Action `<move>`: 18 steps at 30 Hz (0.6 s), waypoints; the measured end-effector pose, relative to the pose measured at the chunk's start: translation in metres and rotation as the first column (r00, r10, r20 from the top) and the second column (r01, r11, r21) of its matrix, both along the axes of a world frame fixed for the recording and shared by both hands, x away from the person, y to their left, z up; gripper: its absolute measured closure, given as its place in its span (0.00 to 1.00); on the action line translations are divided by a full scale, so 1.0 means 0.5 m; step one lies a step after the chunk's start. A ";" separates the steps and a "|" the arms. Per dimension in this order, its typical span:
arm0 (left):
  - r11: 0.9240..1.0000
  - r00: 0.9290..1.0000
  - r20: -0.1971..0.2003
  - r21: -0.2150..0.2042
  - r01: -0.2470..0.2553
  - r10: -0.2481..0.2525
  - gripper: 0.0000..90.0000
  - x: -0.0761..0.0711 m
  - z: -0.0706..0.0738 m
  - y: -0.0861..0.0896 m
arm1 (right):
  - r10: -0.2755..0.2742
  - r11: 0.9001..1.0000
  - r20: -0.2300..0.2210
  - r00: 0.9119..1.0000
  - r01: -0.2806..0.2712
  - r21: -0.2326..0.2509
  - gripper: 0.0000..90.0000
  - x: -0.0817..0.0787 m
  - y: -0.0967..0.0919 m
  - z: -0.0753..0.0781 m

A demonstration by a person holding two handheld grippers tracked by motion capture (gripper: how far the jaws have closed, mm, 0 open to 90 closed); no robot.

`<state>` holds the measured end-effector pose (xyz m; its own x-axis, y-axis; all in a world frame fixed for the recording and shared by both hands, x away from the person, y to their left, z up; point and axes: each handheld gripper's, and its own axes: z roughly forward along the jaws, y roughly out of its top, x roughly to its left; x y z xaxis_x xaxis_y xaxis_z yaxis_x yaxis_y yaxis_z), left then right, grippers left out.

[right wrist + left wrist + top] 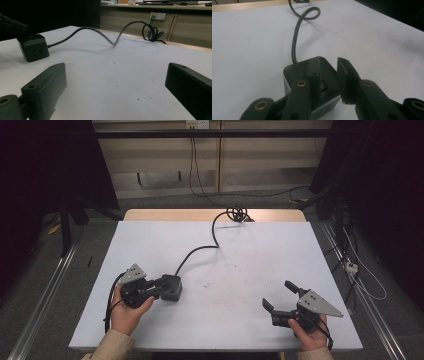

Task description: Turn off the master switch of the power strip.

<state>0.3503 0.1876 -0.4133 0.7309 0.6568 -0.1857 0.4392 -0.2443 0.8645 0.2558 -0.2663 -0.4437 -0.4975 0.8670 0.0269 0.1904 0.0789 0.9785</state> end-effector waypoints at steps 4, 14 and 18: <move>1.000 1.000 0.001 0.001 -0.001 0.001 0.77 0.000 0.001 0.002 | 0.002 1.000 0.002 1.000 -0.002 -0.004 0.03 0.001 0.001 0.000; 1.000 1.000 -0.010 -0.004 -0.008 0.008 0.68 0.001 0.002 0.005 | 0.002 1.000 0.001 1.000 -0.002 0.000 0.03 0.002 0.002 0.000; 1.000 1.000 -0.019 -0.006 -0.009 0.009 0.61 0.002 0.000 0.004 | 0.005 1.000 0.000 1.000 -0.005 -0.003 0.03 0.002 0.002 0.000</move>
<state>0.3515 0.1894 -0.4133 0.7215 0.6618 -0.2037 0.4577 -0.2351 0.8575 0.2566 -0.2651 -0.4439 -0.5019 0.8646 0.0242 0.1900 0.0829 0.9783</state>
